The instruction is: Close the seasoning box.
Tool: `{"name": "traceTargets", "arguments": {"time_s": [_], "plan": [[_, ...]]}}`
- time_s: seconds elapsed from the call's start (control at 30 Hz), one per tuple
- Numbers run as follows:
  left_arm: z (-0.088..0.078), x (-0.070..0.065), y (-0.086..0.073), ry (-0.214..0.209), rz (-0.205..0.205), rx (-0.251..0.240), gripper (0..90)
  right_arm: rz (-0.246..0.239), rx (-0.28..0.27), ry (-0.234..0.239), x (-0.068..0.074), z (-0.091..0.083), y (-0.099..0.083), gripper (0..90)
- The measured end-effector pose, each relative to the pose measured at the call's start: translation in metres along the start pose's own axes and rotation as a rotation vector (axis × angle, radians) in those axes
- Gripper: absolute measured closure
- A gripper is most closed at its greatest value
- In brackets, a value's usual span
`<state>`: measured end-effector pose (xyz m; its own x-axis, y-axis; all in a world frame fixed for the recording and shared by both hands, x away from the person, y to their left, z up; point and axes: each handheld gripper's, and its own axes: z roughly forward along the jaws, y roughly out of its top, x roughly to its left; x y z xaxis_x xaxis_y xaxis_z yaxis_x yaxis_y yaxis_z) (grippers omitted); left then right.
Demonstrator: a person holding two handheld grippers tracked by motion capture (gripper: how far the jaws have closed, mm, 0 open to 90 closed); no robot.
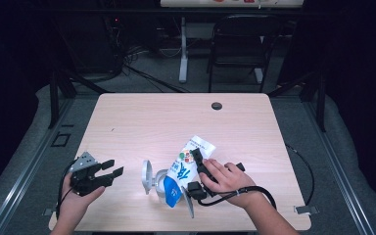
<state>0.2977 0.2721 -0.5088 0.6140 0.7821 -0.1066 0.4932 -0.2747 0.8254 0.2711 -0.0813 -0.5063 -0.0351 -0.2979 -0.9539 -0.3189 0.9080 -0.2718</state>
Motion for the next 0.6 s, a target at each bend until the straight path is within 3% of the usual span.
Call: {"name": "traceTargets", "arguments": {"time_s": [0.07, 0.2, 0.3, 0.4, 0.6], "plan": [[0.0001, 0.0000, 0.0000, 0.001, 0.000, 0.001, 50.3, 0.015, 0.011, 0.006, -0.0001, -0.0012, 0.0001, 79.0], [-0.0001, 0.0001, -0.0002, 0.002, -0.004, 0.005, 50.3, 0.076, -0.020, 0.012, 0.0021, 0.0002, -0.0008, 79.0], [0.0000, 0.0004, -0.0004, 0.002, -0.002, 0.006, 50.3, 0.083, 0.002, 0.021, 0.0010, -0.0018, -0.0008, 79.0], [0.0005, 0.0007, -0.0008, 0.002, -0.003, 0.006, 50.3, 0.140, -0.018, 0.033, 0.0030, -0.0004, -0.0019, 79.0], [0.0001, 0.0005, -0.0005, 0.002, -0.002, 0.006, 50.3, 0.196, -0.010, 0.059, 0.0038, -0.0021, -0.0014, 79.0]]}}
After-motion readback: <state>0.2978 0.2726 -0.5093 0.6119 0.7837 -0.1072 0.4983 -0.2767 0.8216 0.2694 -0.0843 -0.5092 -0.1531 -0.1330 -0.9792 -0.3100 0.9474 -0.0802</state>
